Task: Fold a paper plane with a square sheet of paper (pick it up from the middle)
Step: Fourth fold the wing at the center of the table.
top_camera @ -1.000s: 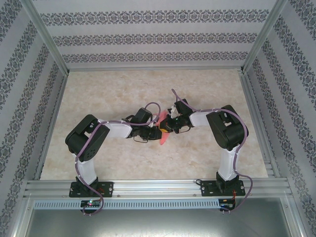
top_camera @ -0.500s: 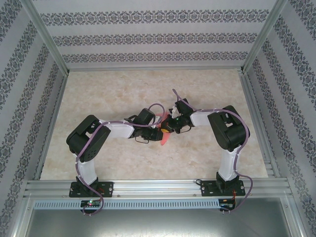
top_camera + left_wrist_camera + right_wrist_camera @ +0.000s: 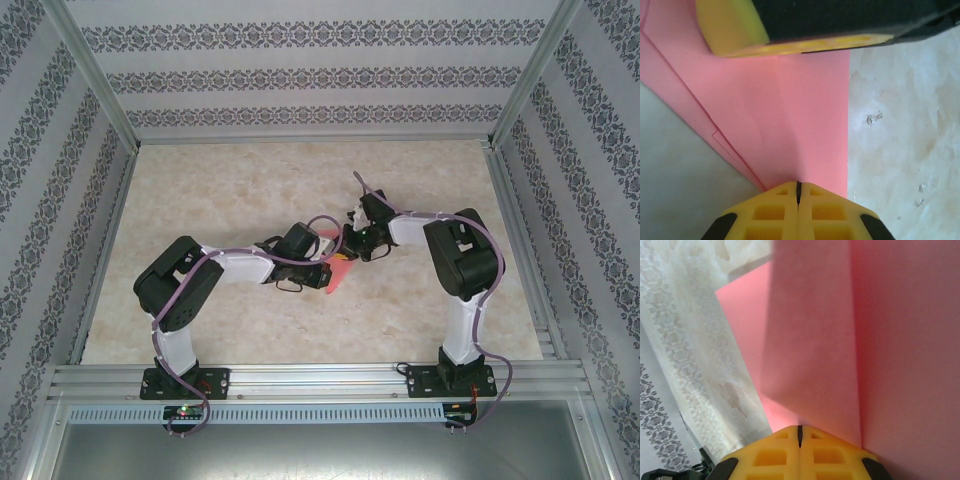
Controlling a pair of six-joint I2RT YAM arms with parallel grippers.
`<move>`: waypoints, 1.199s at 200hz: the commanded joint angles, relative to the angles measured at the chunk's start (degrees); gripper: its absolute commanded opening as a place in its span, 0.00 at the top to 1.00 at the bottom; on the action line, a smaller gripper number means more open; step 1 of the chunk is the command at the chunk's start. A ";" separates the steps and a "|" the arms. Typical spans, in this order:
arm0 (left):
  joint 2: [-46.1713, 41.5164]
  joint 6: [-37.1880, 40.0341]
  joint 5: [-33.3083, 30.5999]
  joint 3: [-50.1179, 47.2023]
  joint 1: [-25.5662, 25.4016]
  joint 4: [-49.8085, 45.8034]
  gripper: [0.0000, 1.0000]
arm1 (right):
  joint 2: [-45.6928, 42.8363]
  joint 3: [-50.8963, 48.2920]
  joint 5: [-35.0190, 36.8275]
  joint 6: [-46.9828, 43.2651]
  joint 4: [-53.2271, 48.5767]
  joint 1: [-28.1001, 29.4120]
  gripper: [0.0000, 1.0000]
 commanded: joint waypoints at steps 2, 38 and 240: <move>4.54 2.71 -7.20 -4.56 -0.94 -12.16 0.93 | 1.68 1.82 4.06 -3.62 -3.17 -1.44 0.97; 4.55 3.15 -7.33 -4.99 -1.21 -12.66 0.95 | 2.46 2.99 5.85 -4.91 -3.73 -3.15 0.97; 2.83 7.45 -5.91 -6.89 -1.56 -19.09 0.96 | 8.39 14.90 8.80 -6.12 -5.29 -9.84 0.97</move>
